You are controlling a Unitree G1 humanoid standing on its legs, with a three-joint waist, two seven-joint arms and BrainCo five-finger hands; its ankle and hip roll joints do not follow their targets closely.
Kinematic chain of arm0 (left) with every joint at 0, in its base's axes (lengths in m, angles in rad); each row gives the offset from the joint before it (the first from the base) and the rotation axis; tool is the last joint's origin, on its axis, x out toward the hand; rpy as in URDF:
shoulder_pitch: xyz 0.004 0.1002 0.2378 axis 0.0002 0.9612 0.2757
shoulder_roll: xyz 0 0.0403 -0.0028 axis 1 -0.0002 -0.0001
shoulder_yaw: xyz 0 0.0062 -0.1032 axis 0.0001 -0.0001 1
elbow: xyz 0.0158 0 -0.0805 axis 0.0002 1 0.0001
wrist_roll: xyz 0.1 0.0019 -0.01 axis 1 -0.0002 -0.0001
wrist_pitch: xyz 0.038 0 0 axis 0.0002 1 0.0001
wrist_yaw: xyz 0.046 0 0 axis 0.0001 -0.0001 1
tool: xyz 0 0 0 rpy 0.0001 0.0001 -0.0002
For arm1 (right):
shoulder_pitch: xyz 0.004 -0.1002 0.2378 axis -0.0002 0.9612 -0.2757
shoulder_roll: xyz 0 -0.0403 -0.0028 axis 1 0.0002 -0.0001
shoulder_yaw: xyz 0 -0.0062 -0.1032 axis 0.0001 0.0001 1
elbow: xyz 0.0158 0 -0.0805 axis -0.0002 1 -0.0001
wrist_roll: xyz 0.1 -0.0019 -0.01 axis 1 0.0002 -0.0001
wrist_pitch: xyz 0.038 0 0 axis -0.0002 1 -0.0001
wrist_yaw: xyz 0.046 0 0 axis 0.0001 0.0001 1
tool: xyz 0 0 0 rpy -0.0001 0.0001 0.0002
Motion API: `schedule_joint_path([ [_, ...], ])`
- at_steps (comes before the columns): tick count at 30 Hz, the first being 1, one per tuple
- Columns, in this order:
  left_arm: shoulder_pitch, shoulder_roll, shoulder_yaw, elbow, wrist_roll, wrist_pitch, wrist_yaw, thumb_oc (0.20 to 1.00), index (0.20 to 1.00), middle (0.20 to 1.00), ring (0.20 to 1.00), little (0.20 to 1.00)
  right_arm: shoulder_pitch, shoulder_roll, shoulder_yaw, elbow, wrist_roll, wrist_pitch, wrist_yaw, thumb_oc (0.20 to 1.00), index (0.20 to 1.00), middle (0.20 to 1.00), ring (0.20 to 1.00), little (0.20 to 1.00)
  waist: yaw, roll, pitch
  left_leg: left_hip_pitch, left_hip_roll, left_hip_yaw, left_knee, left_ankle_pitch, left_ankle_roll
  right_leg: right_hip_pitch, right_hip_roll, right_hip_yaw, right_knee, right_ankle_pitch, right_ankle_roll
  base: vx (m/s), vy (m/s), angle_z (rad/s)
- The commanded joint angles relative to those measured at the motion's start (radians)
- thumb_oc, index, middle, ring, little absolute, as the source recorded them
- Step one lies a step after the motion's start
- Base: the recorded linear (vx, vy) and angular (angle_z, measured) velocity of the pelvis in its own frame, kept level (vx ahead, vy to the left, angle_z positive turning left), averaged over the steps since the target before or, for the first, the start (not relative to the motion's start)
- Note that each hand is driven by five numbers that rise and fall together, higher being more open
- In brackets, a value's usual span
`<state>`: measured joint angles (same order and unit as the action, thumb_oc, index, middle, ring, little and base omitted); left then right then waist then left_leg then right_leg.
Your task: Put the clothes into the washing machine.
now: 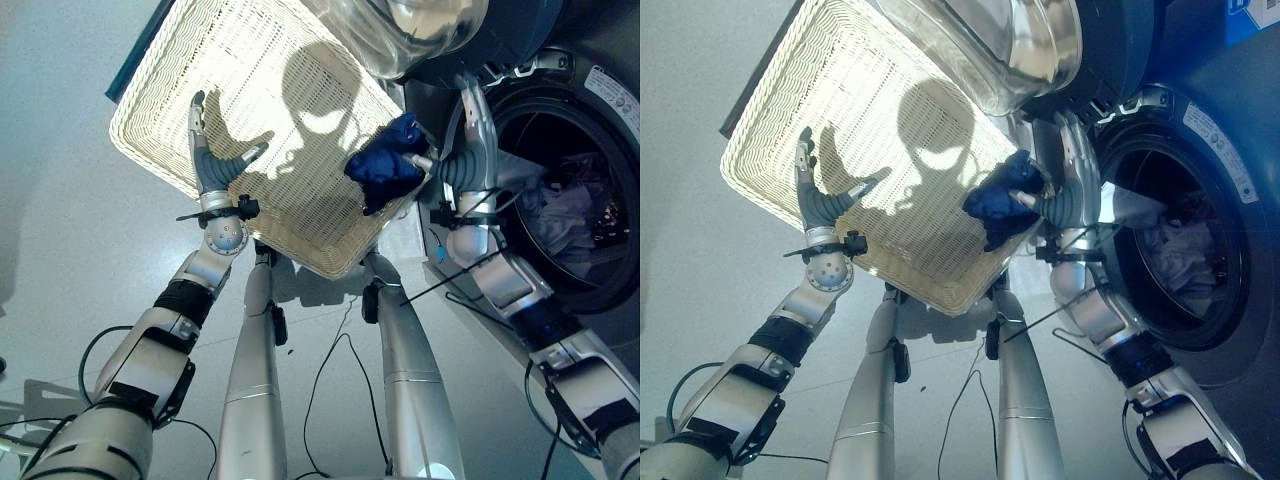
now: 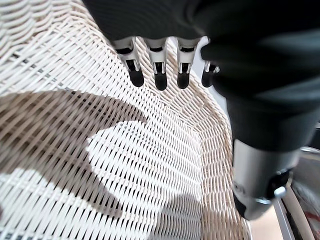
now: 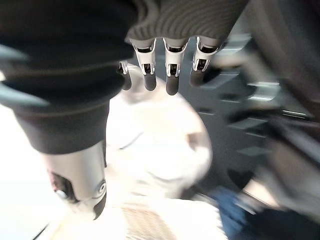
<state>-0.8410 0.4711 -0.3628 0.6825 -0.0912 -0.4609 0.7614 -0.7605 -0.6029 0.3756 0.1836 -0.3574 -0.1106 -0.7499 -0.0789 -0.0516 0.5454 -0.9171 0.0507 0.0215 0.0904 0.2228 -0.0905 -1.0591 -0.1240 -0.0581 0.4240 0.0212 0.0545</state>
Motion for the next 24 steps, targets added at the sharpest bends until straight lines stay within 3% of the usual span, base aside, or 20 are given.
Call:
schedule_joint_path([
  [1,-0.023,-0.018,0.043,-0.008,0.051,-0.018,-0.002,1.000,1.000,1.000,1.000,1.000,0.014,-0.051,0.032,-0.056,-0.049,-0.059,0.006,1.000,1.000,1.000,1.000,1.000,-0.006,0.035,-0.025,-0.020,-0.023,0.017,0.122,-0.112,-0.031,0.078,0.042,-0.022,-0.182,0.124,0.109,0.00,0.000,0.00],
  [11,-0.034,-0.021,0.032,-0.016,0.052,-0.009,-0.011,1.000,1.000,1.000,1.000,1.000,-0.040,-0.067,0.144,-0.041,-0.052,-0.057,0.153,1.000,1.000,1.000,1.000,1.000,0.006,0.036,-0.025,-0.032,-0.031,0.010,0.134,-0.109,-0.030,0.070,0.036,-0.035,-0.176,0.126,0.107,0.00,-0.006,0.02],
  [24,-0.073,0.014,-0.007,0.003,-0.003,-0.007,-0.024,1.000,1.000,1.000,1.000,1.000,-0.122,-0.095,0.322,0.178,-0.048,0.031,0.294,1.000,1.000,1.000,1.000,1.000,0.025,0.034,-0.025,-0.043,-0.032,0.008,0.147,-0.102,-0.032,0.065,0.028,-0.056,-0.163,0.123,0.103,0.00,-0.003,0.01],
])
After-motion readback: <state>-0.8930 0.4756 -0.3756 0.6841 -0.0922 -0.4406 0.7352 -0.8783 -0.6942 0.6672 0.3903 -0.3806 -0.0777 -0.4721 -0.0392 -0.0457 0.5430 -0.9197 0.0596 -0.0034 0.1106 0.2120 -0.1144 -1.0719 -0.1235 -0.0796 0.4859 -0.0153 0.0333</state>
